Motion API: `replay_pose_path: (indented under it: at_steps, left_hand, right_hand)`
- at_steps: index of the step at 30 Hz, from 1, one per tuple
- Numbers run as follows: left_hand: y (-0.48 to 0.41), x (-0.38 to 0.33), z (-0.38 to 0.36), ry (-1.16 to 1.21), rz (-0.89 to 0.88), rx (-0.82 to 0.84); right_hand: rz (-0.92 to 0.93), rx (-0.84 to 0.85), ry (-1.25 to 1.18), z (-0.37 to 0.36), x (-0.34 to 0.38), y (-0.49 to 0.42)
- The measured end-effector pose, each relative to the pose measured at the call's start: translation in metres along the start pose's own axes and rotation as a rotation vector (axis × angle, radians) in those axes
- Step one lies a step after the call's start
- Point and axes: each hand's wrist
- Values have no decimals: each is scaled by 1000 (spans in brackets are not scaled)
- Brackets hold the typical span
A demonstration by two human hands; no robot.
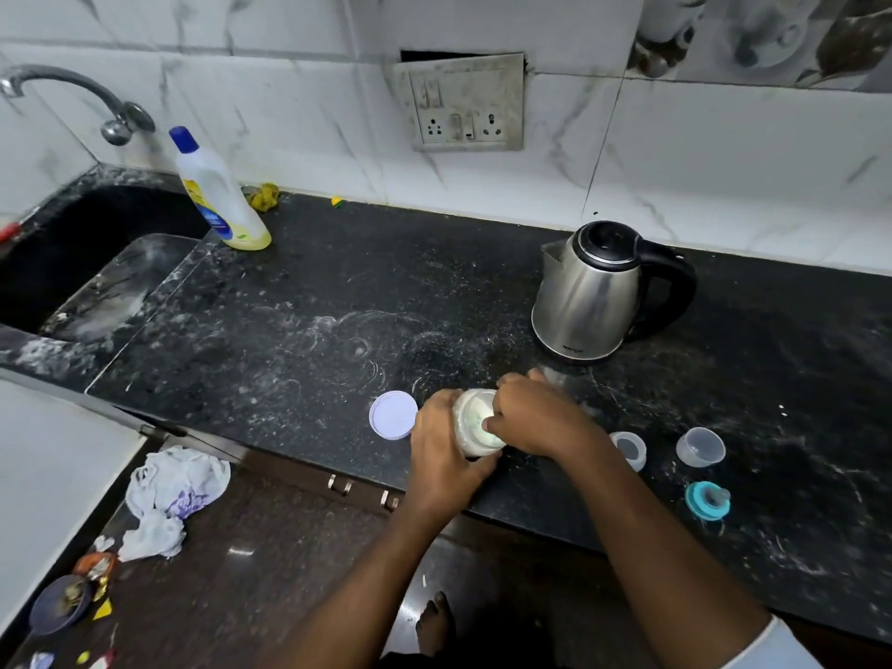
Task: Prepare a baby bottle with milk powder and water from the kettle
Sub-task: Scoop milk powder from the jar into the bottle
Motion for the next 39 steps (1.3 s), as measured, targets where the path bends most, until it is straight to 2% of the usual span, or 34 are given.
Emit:
replay_pose_path:
  at_steps: [6,13,22,39]
  left_hand:
    - [-1,-4,-3,-30,22,-3]
    - [-4,-2,1,52,115,11]
    - [2,-1,-4,83,163,-19]
    - [7,-16,-4,83,130,-22]
  right_hand:
    - [-33,3,13,0,4,5]
    - [21,-245,21,1,7,17]
    - [-44,-325,-56,-5,15,26]
    - [-175,-263,-268,-21,24,9]
Point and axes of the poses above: each hand's wrist, its own y-axis away from the middle knuckle, its own z-axis out of the back of the hand, x = y × z, and after that the axes turned 3 degrees about z, right-handed
